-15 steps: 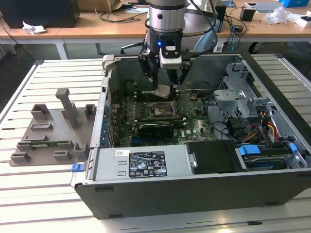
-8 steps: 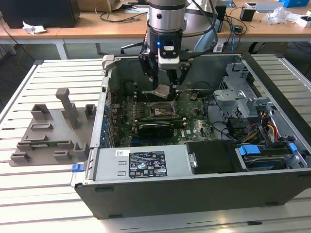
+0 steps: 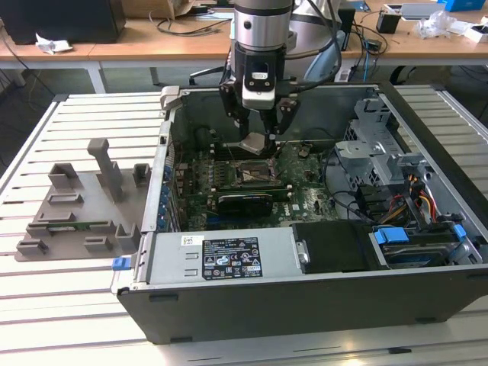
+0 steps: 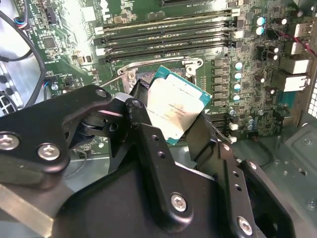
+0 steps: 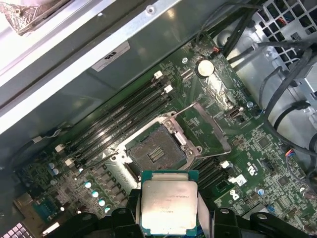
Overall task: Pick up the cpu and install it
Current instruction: 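Place the cpu into insertion slot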
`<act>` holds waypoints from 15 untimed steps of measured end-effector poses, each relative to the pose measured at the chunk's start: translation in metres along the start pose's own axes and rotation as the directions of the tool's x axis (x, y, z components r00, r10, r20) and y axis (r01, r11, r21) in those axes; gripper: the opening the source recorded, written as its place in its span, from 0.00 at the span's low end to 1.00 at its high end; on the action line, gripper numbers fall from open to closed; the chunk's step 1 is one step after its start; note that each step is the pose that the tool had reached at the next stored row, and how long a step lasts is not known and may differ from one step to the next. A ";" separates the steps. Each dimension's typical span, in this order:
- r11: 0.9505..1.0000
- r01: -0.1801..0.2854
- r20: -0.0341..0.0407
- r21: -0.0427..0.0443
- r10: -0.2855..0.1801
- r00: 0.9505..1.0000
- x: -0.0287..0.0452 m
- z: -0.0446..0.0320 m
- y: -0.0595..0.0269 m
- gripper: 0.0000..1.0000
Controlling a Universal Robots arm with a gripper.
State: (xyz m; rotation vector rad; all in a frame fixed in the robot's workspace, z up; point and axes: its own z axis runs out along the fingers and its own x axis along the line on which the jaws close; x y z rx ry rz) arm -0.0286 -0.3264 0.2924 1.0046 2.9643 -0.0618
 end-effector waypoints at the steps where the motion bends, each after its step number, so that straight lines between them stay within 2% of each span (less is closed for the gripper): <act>1: 1.000 -0.008 0.000 0.000 0.008 1.000 0.0000 0.0000 0.0000 0.55; 4: 1.000 -0.030 -0.001 0.001 0.030 1.000 0.0000 0.0000 0.0000 0.55; 15: 0.998 -0.067 -0.002 0.002 0.067 0.998 0.0000 0.0000 0.0000 0.55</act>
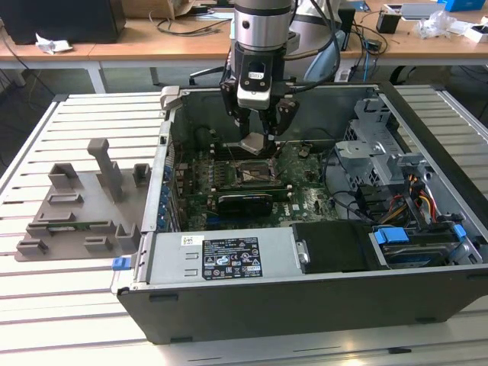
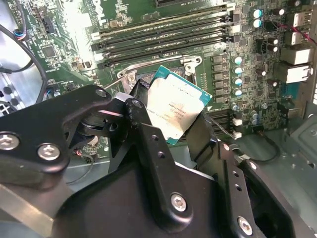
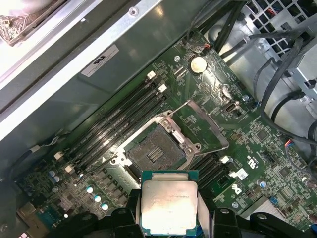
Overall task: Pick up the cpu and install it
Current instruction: 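Place the cpu into insertion slot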
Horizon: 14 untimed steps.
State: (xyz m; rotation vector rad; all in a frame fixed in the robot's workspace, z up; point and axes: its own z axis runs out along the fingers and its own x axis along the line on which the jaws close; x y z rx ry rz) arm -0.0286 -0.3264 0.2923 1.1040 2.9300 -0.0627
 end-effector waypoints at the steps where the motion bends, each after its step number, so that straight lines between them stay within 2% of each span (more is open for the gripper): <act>1: 1.000 -0.004 0.000 0.000 0.004 1.000 0.0000 0.0000 0.0000 0.55; 14: 0.999 -0.040 -0.001 0.001 0.040 0.999 0.0000 0.0000 0.0000 0.55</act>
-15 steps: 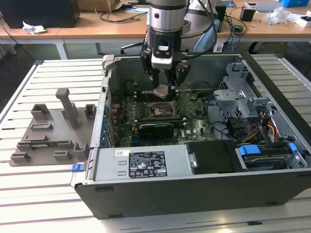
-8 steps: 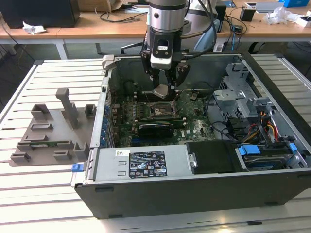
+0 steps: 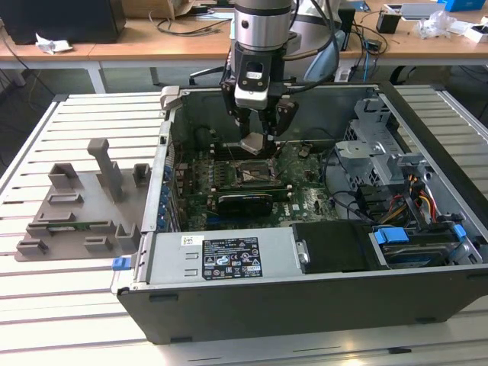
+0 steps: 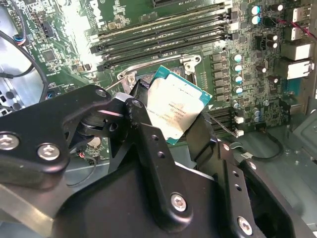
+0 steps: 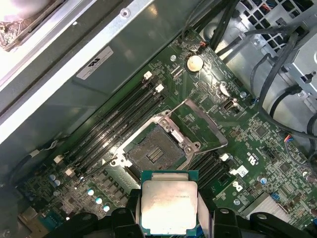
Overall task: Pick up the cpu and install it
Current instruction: 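Place the cpu into insertion slot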
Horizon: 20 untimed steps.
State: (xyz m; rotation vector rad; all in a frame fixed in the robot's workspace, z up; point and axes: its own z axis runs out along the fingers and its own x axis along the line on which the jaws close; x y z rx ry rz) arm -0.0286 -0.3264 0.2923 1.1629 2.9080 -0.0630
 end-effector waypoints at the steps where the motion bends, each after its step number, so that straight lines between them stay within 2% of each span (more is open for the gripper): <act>1: 1.000 -0.004 0.000 0.000 0.004 1.000 0.0000 0.0000 0.0000 0.55; 10: 0.998 -0.057 -0.002 0.002 0.057 0.998 0.0000 0.0000 0.0000 0.55; 18: 0.997 -0.081 -0.003 0.002 0.081 0.997 0.0000 0.0000 0.0000 0.55; 20: 0.995 -0.101 -0.003 0.003 0.101 0.995 0.0000 0.0000 0.0000 0.55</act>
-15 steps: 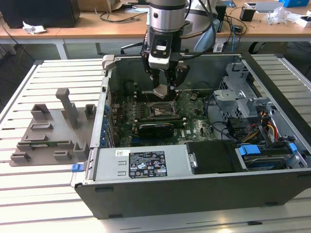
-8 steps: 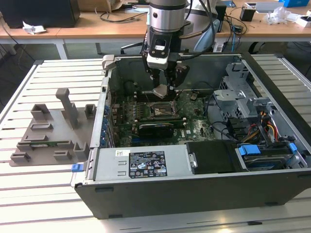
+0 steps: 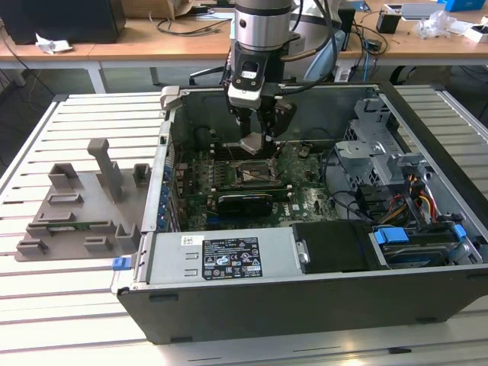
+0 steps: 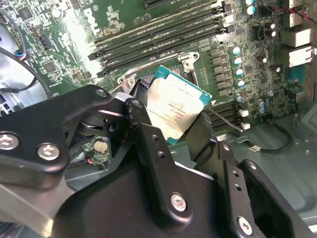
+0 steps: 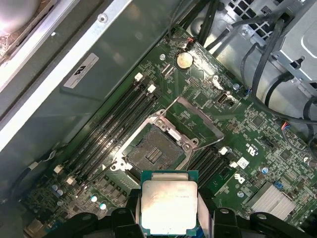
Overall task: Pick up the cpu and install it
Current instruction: 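Place the cpu into insertion slot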
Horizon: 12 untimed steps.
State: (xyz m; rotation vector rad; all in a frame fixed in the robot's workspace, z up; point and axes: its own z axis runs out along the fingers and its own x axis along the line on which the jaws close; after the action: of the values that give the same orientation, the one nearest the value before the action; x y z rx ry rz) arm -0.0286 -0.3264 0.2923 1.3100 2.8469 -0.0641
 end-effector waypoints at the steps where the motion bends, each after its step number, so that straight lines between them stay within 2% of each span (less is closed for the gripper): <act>1: 1.000 -0.014 0.000 0.000 0.014 1.000 0.0000 0.0000 0.0000 0.55; 4: 0.998 -0.062 -0.002 0.001 0.062 0.998 0.0000 0.0002 0.0000 0.55; 12: 0.997 -0.076 -0.001 0.003 0.076 0.997 0.0000 0.0009 0.0000 0.55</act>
State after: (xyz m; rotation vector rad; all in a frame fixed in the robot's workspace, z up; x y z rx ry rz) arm -0.0286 -0.3264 0.2914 1.4173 2.7957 -0.0673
